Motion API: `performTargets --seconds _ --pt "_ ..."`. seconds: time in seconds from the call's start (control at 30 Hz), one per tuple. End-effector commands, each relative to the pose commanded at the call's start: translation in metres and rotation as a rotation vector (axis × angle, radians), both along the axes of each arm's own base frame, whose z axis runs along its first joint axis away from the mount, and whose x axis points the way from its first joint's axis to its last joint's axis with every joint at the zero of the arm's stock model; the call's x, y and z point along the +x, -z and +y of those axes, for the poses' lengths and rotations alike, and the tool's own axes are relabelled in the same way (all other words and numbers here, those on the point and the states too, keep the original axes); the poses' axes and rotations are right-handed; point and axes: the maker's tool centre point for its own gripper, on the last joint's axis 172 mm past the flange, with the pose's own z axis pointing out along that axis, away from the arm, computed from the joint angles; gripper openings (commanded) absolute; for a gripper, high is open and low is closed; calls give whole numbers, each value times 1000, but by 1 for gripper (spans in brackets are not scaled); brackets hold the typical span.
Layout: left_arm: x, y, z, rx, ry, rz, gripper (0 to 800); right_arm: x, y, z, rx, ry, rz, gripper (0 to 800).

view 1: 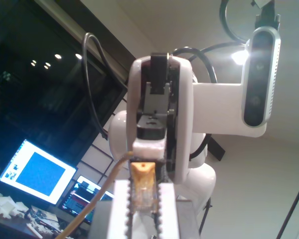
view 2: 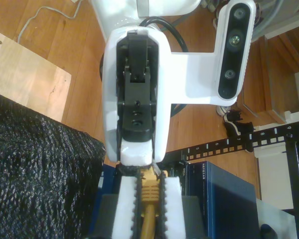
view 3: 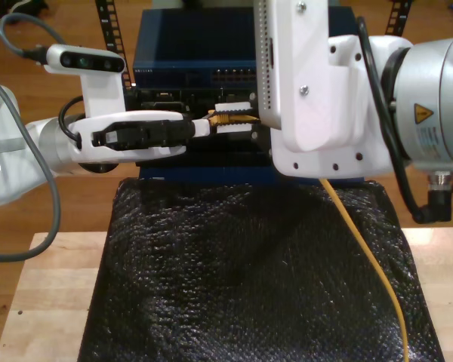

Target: Grab the cable and plug it in

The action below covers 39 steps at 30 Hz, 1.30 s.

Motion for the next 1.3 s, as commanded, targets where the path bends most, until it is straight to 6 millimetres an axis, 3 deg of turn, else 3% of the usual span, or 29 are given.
performTargets --seconds 0.03,0.13,0.27,0.3,0.53,0.73,0.83,0.97,1.03,1.3 --pt "-1 -1 1 -3 3 0 384 0 0 0 0 0 0 1" --pt "-1 -5 2 -20 3 -2 438 0 0 0 0 0 0 1" --pt "5 -11 4 -52 -27 -7 741 0 0 0 0 0 0 1" --pt "8 -14 4 -62 -38 -10 764 0 -1 0 2 1 0 1" --pt "21 -19 7 -64 -95 -22 795 7 -6 4 31 34 48 0" --pt "52 -9 22 -13 -233 -27 795 22 -9 3 51 89 113 0" --pt "64 -15 33 9 -283 -72 795 43 -1 -17 61 178 183 0" --pt "85 -19 50 54 -379 -138 795 78 19 -57 60 315 266 0" --pt "91 -15 57 91 -409 -167 797 85 29 -70 51 354 315 0" --pt "105 36 68 427 -424 -261 798 104 77 -107 -14 441 466 0"
